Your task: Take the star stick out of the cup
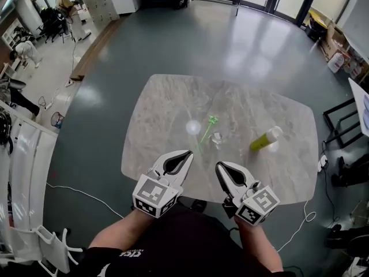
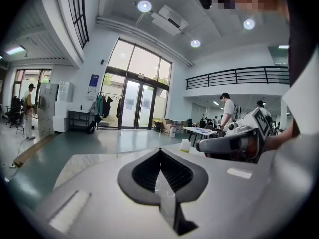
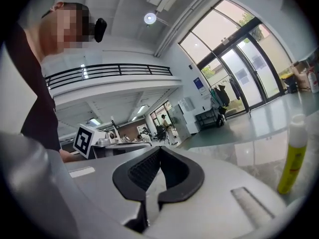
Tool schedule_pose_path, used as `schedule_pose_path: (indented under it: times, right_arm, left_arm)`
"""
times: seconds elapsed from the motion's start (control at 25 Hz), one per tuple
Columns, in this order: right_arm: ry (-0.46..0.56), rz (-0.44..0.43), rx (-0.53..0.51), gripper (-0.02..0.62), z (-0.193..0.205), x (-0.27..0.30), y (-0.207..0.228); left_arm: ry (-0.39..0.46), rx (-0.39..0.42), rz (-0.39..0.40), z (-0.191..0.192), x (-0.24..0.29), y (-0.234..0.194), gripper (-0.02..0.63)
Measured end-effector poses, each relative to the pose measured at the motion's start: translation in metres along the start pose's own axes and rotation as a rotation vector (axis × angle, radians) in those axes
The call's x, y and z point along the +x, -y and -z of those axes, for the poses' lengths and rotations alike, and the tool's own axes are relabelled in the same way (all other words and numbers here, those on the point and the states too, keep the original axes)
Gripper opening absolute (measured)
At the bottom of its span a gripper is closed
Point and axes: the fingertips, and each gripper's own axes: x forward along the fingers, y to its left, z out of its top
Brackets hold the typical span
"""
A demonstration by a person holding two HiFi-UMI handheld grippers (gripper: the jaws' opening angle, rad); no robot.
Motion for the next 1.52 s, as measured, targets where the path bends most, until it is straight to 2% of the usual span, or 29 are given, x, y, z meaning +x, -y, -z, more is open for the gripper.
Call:
schedule_pose_path:
  times: [0.24, 0.48, 0.6, 0.72, 0.88, 1.08, 1.52]
  right_arm:
    - [0.015, 0.033, -0.054, 0.014, -0.019, -0.016, -0.022]
    - [0.084, 0.015, -0.065, 0.014, -0.046, -0.004, -0.052]
    - [0.112, -0.006, -0.036, 0.014, -0.053, 0.005, -0.061]
    - [0.131, -0.035, -0.061, 0.014, -0.056, 0.014, -0.072]
    - [0.121, -0.019, -0.118, 0.014, -0.058, 0.020, -0.076]
    - [0.105, -0.018, -0.199, 0.012, -0.059, 0.027, -0.082]
    - [0.079, 0.002, -0.171, 0.012, -0.054, 0.026, -0.069]
  left_arm:
    - [0.029, 0.013, 0.025, -0.027, -0.031, 0.006, 0.002]
    - [0.061, 0.094, 0.059, -0.055, -0.061, -0.001, 0.002]
    - [0.078, 0.113, 0.031, -0.063, -0.070, -0.016, 0.002]
    - [0.102, 0.125, 0.004, -0.073, -0.078, -0.033, 0.002]
    - [0.119, 0.108, -0.031, -0.078, -0.084, -0.046, 0.002]
    - [0.141, 0.113, -0.023, -0.076, -0.082, -0.052, 0.002]
    - [0.115, 0.069, -0.013, -0.068, -0.075, -0.049, 0.002]
